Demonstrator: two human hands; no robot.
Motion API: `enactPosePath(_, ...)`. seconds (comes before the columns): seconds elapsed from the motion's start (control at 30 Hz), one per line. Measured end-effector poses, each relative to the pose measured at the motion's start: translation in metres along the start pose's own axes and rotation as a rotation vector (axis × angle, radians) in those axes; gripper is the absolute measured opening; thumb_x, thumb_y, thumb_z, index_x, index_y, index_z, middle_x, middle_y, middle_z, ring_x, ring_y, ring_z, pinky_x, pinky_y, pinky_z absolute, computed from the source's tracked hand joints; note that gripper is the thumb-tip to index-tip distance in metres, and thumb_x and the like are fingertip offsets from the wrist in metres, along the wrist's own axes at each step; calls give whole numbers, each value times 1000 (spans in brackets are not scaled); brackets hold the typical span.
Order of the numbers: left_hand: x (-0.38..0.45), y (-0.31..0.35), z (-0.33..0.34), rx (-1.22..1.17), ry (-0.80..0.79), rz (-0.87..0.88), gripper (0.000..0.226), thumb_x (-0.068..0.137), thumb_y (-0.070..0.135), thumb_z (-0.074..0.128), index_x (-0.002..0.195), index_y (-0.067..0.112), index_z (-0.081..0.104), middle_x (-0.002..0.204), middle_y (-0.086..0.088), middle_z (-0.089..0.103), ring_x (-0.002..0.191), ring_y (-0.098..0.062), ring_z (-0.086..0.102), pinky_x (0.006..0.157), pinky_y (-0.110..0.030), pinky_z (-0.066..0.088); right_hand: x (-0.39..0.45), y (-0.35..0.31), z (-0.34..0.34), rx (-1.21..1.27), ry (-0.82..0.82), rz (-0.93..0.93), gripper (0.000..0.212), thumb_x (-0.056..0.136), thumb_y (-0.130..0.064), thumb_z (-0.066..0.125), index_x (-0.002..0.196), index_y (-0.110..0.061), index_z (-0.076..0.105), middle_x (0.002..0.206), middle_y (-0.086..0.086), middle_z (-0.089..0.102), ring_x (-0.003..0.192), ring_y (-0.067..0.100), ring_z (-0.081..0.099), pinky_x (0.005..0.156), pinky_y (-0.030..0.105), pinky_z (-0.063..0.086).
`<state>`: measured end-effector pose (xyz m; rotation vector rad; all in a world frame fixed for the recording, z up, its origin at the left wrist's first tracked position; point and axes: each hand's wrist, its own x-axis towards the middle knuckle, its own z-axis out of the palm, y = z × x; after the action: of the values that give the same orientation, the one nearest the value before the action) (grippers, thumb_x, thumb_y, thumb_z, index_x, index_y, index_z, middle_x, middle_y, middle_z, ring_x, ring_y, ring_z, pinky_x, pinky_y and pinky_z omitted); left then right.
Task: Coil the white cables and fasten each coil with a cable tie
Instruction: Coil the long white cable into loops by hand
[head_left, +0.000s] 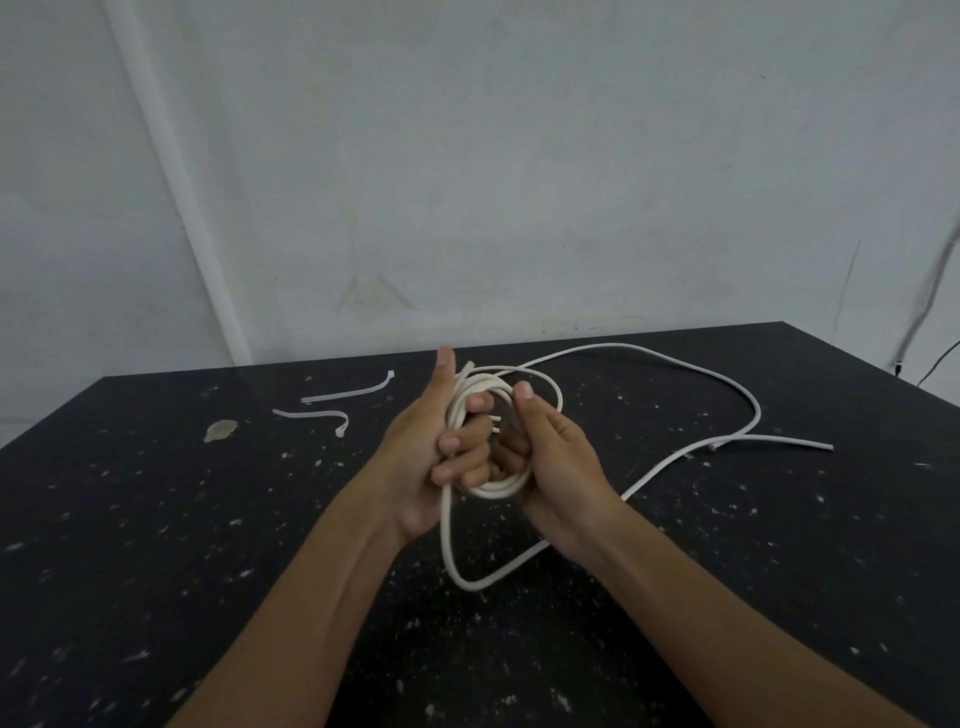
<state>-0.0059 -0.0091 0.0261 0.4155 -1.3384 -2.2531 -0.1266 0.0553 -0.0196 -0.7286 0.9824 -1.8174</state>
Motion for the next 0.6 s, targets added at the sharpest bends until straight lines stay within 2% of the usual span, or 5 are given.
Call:
enactPosePath(0.07, -3, 4, -5, -25, -58, -40, 63, 93, 72, 39, 69, 16, 57, 40, 9, 25, 28, -4, 24, 37, -20, 32, -2, 1, 1, 11, -13, 18, 40, 108, -40, 52, 118, -5, 67, 66, 2, 32, 55, 10, 36, 54, 24, 44)
enactPosePath(0.2, -6, 8, -10, 65, -91, -49, 51, 97, 58, 47, 62, 21, 49, 35, 10, 26, 26, -4, 26, 37, -21, 34, -1, 4, 5, -2, -36, 31, 41, 106, -44, 54, 116, -7, 69, 72, 5, 39, 61, 12, 43, 62, 28, 47)
enactPosePath(0.37, 0, 12, -12, 18, 80, 43, 52, 103, 49, 47, 59, 21, 45, 35, 8, 25, 25, -5, 22, 33, -21, 29, -1, 9, 2, -287, -17, -48, 52, 108, -55, 45, 119, -15, 76, 113, 24, 76, 110, 40, 73, 104, 54, 57)
enactPosePath(0.5, 3, 21, -20, -56, 281, 241, 53, 106, 51, 43, 63, 20, 44, 38, 6, 26, 27, -6, 22, 33, -20, 25, -10, 11, 8, -471, -171, 20, 61, 99, -68, 42, 119, -17, 71, 100, 23, 78, 89, 30, 77, 90, 51, 63)
enactPosePath(0.6, 1, 33, -40, -121, 415, 362, 51, 104, 55, 44, 66, 22, 45, 40, 8, 29, 30, -6, 24, 36, -21, 25, -14, 9, 1, -972, -366, -157, 37, 98, -65, 57, 109, -33, 71, 89, -2, 79, 82, 11, 76, 85, 39, 62)
